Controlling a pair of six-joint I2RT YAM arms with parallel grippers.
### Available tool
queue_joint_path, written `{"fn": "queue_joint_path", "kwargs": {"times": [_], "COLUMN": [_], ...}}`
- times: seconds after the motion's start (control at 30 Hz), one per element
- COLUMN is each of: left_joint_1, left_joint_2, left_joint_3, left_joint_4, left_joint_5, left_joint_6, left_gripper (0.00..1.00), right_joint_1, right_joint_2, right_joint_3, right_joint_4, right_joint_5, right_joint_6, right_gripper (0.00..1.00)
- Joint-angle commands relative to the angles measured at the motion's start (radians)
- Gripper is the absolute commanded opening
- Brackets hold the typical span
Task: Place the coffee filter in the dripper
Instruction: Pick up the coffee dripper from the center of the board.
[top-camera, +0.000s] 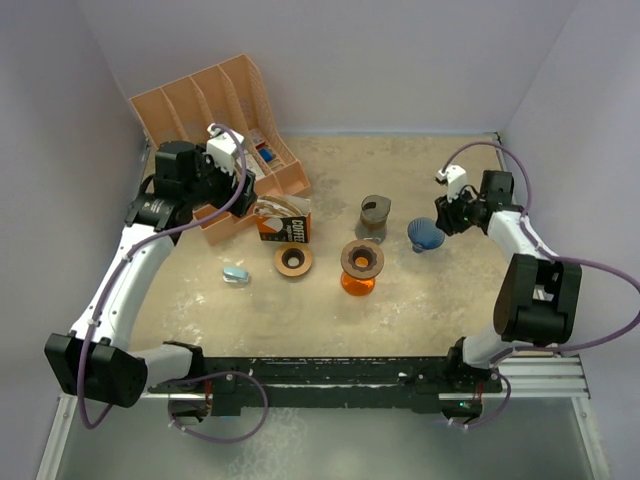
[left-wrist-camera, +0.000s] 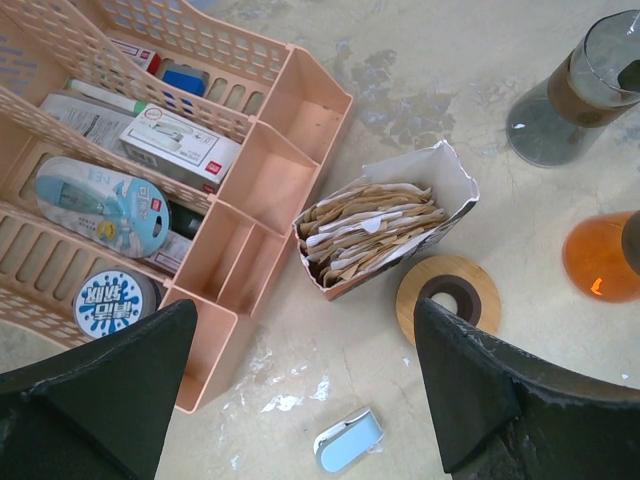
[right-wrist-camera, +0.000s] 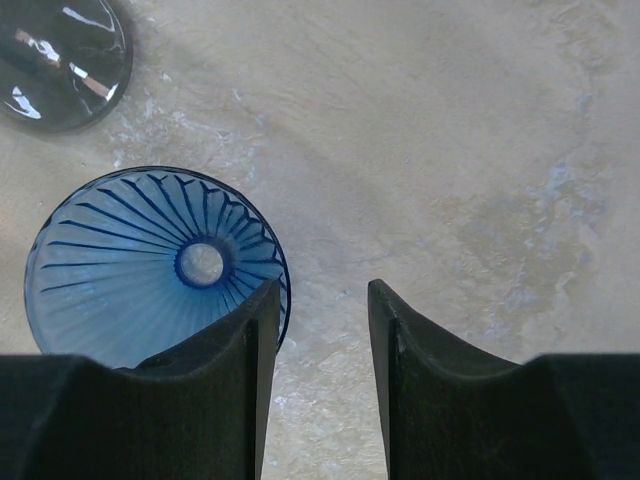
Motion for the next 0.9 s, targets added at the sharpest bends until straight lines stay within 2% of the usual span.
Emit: {"fn": "queue_joint_path", "kwargs": {"times": [0.0,0.27,0.57,0.7,0.8,0.87], "left_joint_1": [0.006,0.006,-0.003,-0.069,-0.155,-0.191], "left_joint_2": [0.009,0.011,0.015,0.043,0.068,0.09], "left_joint_3": [0.043,0.046,0.046,0.061,0.081,0.101], "left_joint_4": [0.038,0.031,0.04,0.009,-0.037,-0.063], "left_joint_5": [0.037,0.031,0.038,-0.02,-0.072,-0.054], "left_joint_6": [0.008,0.008,0.019,0.077,0.157,0.186], "left_gripper": [0.87,0.87,0.87,0.86,0.85,0.85], "right_joint_1": [0.01,0.027,0.03,0.029,0.029,0.029], "right_joint_2": [0.039,0.087,0.075,0.06,0.044,0.03], "right_joint_3": [0.056,0.072,0.054,0.075,0.116,0.151], "right_joint_4": [-0.048,-0.068,-0.078,-0.105,-0.166,-0.218], "right_joint_5": [-0.047,-0.087,-0.104,-0.105,-0.125,-0.143], "right_joint_6": [-0.028,-0.034,-0.035,-0.042,-0.059,-0.077], "right_gripper": [0.42,0.33,0.11,0.0,0.0,0.0]}}
